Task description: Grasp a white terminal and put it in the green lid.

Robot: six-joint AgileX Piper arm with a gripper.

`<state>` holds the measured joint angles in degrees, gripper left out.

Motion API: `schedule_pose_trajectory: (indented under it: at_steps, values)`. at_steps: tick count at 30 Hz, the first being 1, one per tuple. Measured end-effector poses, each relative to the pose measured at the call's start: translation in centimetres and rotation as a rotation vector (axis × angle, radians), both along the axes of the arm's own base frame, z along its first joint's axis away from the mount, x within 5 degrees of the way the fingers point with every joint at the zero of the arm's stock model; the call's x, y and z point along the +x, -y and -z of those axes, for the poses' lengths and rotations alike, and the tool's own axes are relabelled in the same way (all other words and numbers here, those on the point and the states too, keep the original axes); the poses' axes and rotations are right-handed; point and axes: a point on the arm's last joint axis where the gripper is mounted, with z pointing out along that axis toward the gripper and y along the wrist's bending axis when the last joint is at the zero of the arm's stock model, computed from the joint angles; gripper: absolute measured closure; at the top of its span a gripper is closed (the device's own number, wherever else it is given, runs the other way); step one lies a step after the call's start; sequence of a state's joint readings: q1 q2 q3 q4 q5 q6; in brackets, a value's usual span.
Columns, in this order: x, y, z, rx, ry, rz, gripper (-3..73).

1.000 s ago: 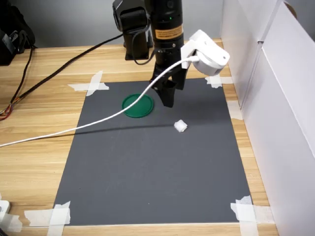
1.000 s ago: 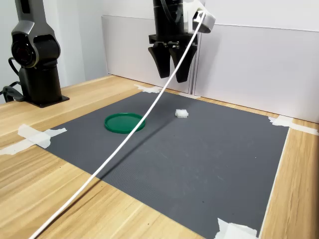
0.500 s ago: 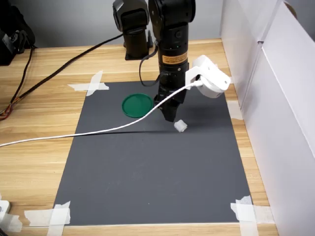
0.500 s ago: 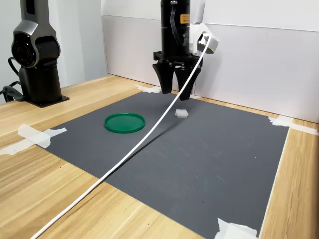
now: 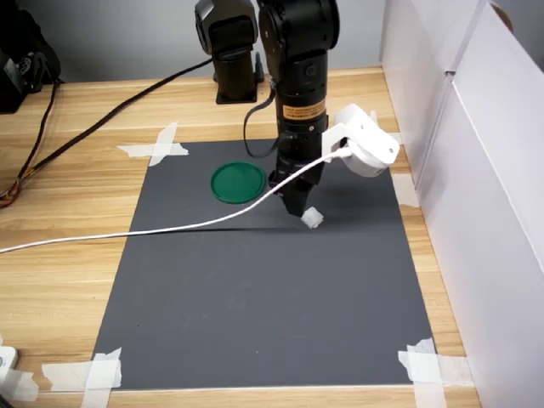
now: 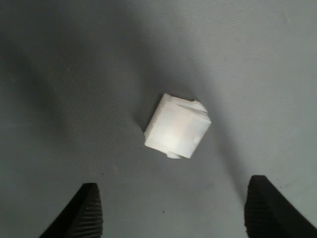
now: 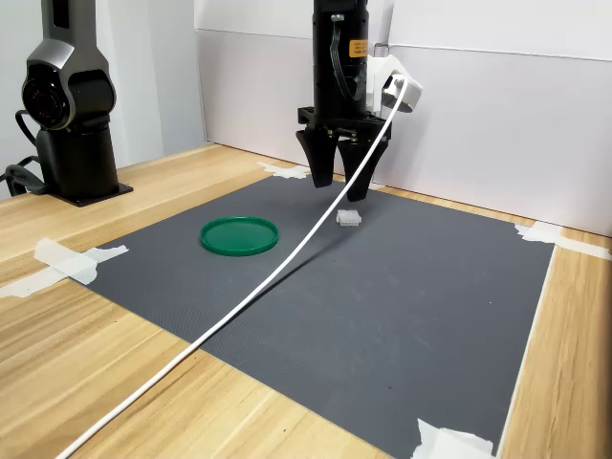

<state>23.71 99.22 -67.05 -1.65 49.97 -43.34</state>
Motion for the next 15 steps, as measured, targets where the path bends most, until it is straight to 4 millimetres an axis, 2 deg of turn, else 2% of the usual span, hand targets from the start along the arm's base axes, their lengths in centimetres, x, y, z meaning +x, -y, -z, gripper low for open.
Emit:
schedule_pose_trajectory:
  at_steps: [15]
  values:
    - [1.0, -0.3, 2.4, -0.021, -0.014, -0.007, -0.3]
